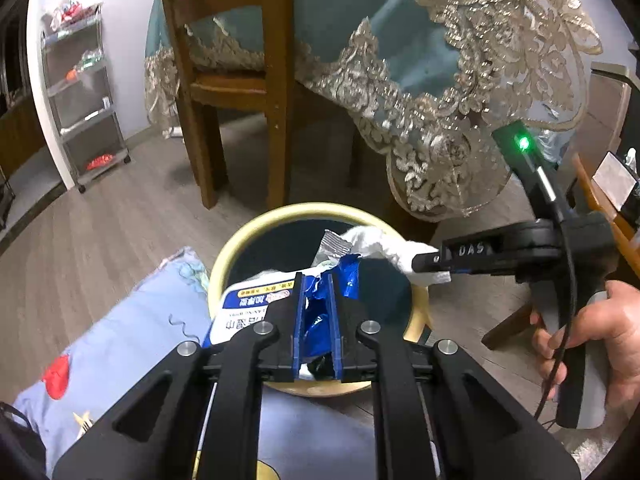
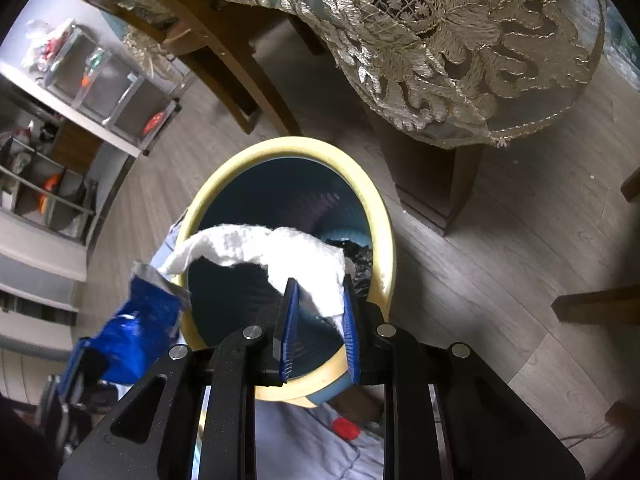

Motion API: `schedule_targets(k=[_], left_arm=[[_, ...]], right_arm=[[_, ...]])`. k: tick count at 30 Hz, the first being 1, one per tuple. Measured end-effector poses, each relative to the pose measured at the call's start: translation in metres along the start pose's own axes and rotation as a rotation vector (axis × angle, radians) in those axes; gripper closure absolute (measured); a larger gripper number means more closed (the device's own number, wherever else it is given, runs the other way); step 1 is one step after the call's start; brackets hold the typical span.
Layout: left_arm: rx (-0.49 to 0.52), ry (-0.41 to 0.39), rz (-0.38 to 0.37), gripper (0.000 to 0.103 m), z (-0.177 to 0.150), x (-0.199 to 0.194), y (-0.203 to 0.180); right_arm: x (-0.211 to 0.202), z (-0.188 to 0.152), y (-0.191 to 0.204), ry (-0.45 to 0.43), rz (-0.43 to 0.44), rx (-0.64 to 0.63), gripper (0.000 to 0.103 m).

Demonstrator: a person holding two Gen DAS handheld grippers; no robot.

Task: Collect trash
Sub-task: 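Carry tissue and wipe pack over the bin and release both, then move both tools back over the remaining trash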

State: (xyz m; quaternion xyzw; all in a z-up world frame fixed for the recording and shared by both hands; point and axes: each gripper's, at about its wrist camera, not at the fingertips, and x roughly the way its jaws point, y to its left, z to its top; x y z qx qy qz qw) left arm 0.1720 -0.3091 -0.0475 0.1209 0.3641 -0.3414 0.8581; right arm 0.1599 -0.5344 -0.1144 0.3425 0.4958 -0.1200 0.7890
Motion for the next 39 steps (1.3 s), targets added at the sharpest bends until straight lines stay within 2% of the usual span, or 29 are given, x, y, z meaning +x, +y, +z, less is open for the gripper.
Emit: schedule_targets(k=[4, 6, 7, 8, 13, 15, 16, 17, 19, 21, 22, 29, 39], left_arm=[[-0.022, 0.036, 0.015, 0.088, -0.008, 0.007, 0.004], [-0.03, 0.046, 0.03, 0.071, -0.01, 0.007, 0.007], [-0.04, 0.037, 0.04, 0.055, -0.01, 0.004, 0.009], [-0.046, 0.024, 0.048, 0.045, -0.011, 0.0, 0.012], [-0.087, -0.005, 0.07, 0.038, -0.012, -0.022, 0.027], [-0.091, -0.013, 0.084, 0.033, -0.014, -0.032, 0.031], [-0.093, -0.016, 0.094, 0.03, -0.017, -0.038, 0.034], [-0.097, -0.016, 0.1, 0.028, -0.018, -0.041, 0.036], [-0.111, -0.016, 0.121, 0.025, -0.023, -0.051, 0.041], [-0.127, -0.022, 0.135, 0.022, -0.028, -0.064, 0.047], [-0.133, -0.026, 0.147, 0.019, -0.031, -0.07, 0.05], [-0.166, -0.032, 0.234, 0.011, -0.047, -0.11, 0.07], [-0.204, -0.059, 0.324, 0.009, -0.071, -0.18, 0.092]], right_arm=[[0.0, 0.001, 0.004, 0.0, 0.008, -0.01, 0.081], [-0.001, 0.001, 0.008, -0.006, 0.008, -0.025, 0.081], [-0.001, 0.001, 0.01, -0.007, 0.01, -0.03, 0.081], [-0.001, 0.001, 0.011, -0.008, 0.016, -0.033, 0.081], [-0.007, 0.001, 0.02, -0.033, 0.033, -0.065, 0.08], [-0.013, 0.002, 0.026, -0.057, 0.055, -0.084, 0.072], [-0.015, 0.002, 0.028, -0.067, 0.064, -0.091, 0.057], [-0.018, 0.002, 0.032, -0.078, 0.079, -0.1, 0.036], [-0.024, 0.001, 0.038, -0.097, 0.096, -0.118, 0.022], [-0.03, 0.0, 0.047, -0.113, 0.105, -0.154, 0.019], [-0.032, 0.0, 0.05, -0.117, 0.111, -0.166, 0.014], [-0.055, -0.003, 0.068, -0.132, 0.139, -0.201, 0.009], [-0.098, -0.019, 0.103, -0.186, 0.15, -0.296, 0.007]])
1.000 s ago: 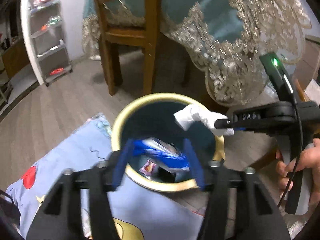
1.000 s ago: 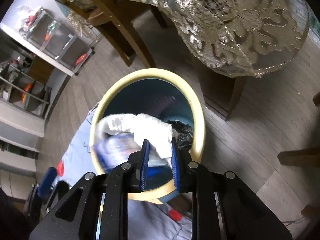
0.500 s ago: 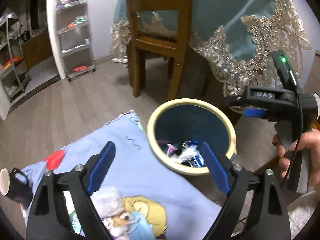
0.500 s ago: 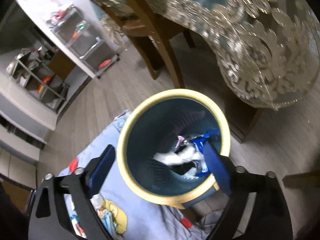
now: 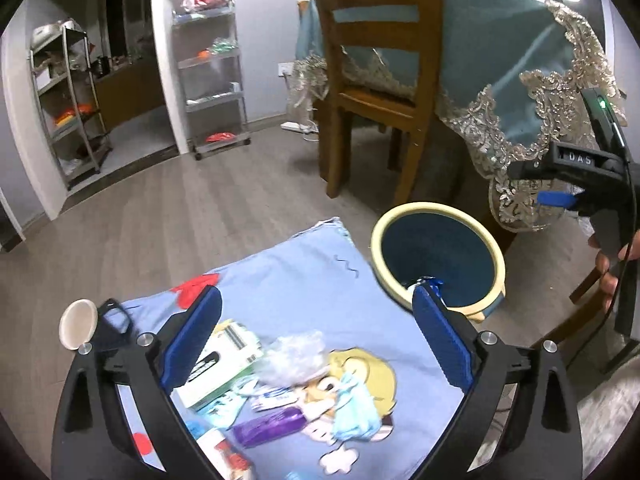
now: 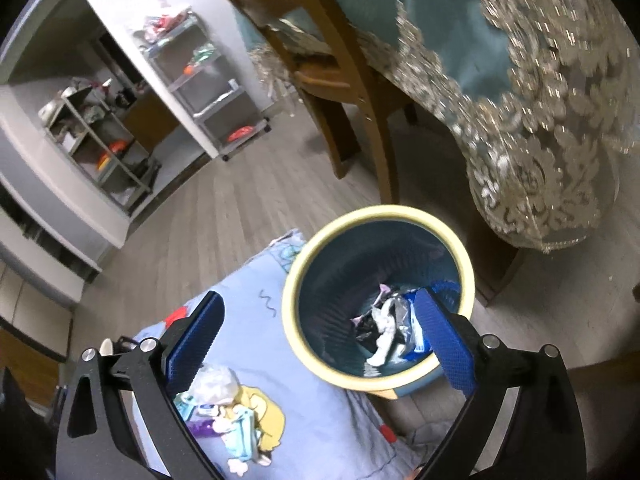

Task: Collect trash
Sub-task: 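Move both tools back over the remaining trash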

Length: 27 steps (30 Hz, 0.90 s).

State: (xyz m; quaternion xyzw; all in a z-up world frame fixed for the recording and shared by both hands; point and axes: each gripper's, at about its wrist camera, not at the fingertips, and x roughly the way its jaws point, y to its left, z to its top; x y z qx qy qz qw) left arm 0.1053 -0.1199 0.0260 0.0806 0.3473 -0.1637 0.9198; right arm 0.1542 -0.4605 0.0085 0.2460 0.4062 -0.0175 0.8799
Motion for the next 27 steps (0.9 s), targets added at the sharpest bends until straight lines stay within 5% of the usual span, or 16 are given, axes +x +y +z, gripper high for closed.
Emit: schedule_targets(k=[10, 21, 27], left_arm=[[-0.098, -0.01, 0.051, 0.008, -0.039, -0.056, 0.054], [-0.223, 0.045, 0.089, 0.008, -0.089, -0.061, 0.105], [-0.209, 0.052, 0.088, 0.008, -0.093, -0.058, 0.105]], right_arm=[[-0.019, -0.017, 0.054, -0.005, 0.036, -0.121, 0.006], [-0.016, -0.05, 0.097, 0.042, 0.099, -0.134, 0.006], [-0.01, -0.064, 0.116, 0.06, 0.091, -0.16, 0.006]])
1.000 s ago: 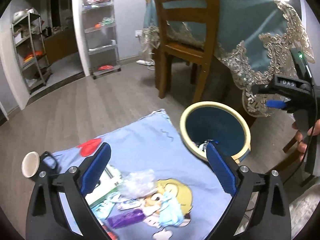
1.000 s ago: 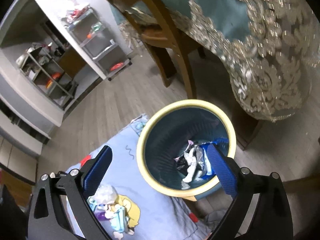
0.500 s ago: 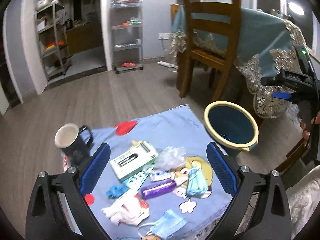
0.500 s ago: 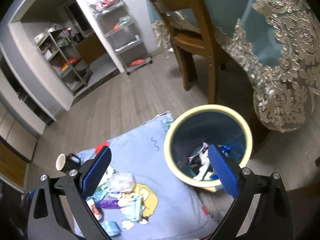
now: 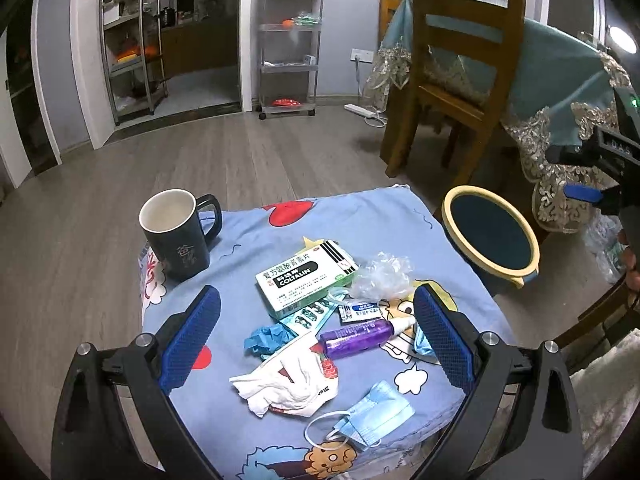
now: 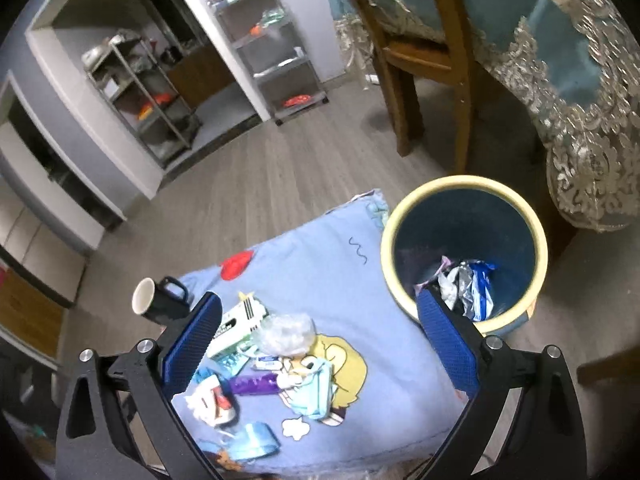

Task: Collect trash
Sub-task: 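Move both tools back over the remaining trash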

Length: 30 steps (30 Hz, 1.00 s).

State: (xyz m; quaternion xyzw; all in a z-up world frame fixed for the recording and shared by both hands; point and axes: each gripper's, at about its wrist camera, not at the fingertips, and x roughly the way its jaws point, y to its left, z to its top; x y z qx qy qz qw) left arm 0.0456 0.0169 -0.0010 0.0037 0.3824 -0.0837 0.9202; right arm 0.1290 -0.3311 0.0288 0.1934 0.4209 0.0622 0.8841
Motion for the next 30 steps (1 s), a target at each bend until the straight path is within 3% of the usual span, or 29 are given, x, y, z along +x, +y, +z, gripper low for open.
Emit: schedule_targets(k=[6, 13, 20, 30], left_arm=[[0.02, -0.007, 0.002, 0.008, 0.002, 0.0, -0.002], [-0.023, -0.011, -0.009, 0.008, 0.009, 0.007, 0.004], [-0.022, 0.015, -0.003, 0.008, 0.008, 0.019, 0.004], [-0.034, 0.139, 0.035, 0.008, -0.016, 0.055, 0.007]], right_arm=[[-0.002, -0.008, 0.029, -0.014, -0.026, -0.11, 0.006], [0.0, -0.024, 0.051, -0.019, -0.004, -0.178, 0.006], [0.032, -0.05, 0.052, 0.045, -0.001, -0.162, 0.006], [0.096, -0.091, 0.028, 0.192, -0.055, -0.127, 0.006]])
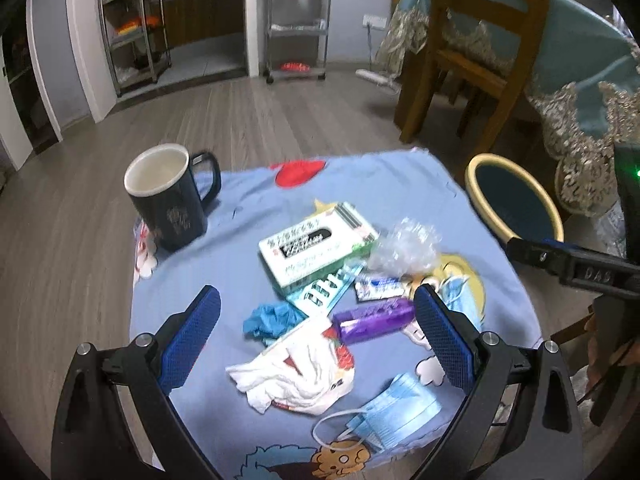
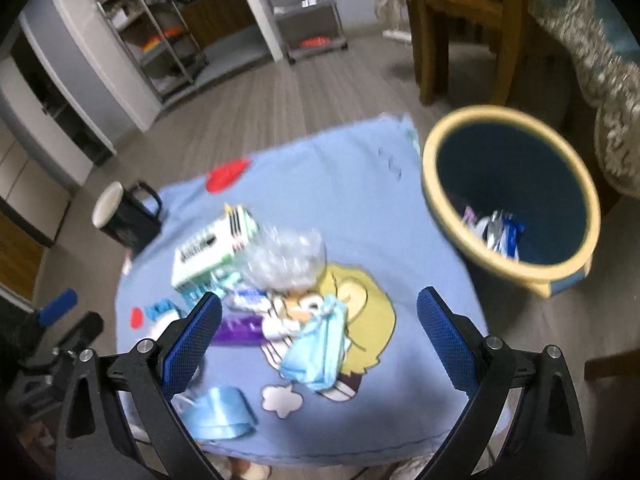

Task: Collect trash
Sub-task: 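Move both tools back over the remaining trash, then grasp the blue face mask with the right gripper while the left grasps a plastic bag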

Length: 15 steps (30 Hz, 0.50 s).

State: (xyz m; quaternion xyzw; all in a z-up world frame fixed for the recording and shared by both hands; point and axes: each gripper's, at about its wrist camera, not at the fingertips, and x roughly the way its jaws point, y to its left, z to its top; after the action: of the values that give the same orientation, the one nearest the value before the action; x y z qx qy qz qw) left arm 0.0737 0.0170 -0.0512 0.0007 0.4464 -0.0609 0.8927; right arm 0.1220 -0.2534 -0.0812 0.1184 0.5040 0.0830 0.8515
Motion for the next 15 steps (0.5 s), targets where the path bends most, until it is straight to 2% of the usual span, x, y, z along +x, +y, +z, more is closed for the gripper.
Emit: schedule_targets(k=[7, 10, 13, 15], left_arm=[[-0.082, 0.116, 0.018, 0.008, -0.014, 0.024, 0.015], [-0.075, 0.184, 0.034, 0.011, -0.022, 0.037, 0.014], [-0.055, 0.239, 0.031, 0.02, -0.03, 0.05, 0.01], [-0.017, 0.263, 0.041, 0.023, -0.035, 0.055, 0.004]], right_arm=[[0.031, -0.012, -0.005, 0.093, -0.036, -0.022, 0.006], [0.041, -0.018, -0.005, 0.131, -0.051, -0.032, 0.006], [0.05, -0.023, -0.002, 0.171, -0.061, -0.057, 0.009], [0.056, -0.026, 0.0, 0.197, -0.058, -0.066, 0.014]])
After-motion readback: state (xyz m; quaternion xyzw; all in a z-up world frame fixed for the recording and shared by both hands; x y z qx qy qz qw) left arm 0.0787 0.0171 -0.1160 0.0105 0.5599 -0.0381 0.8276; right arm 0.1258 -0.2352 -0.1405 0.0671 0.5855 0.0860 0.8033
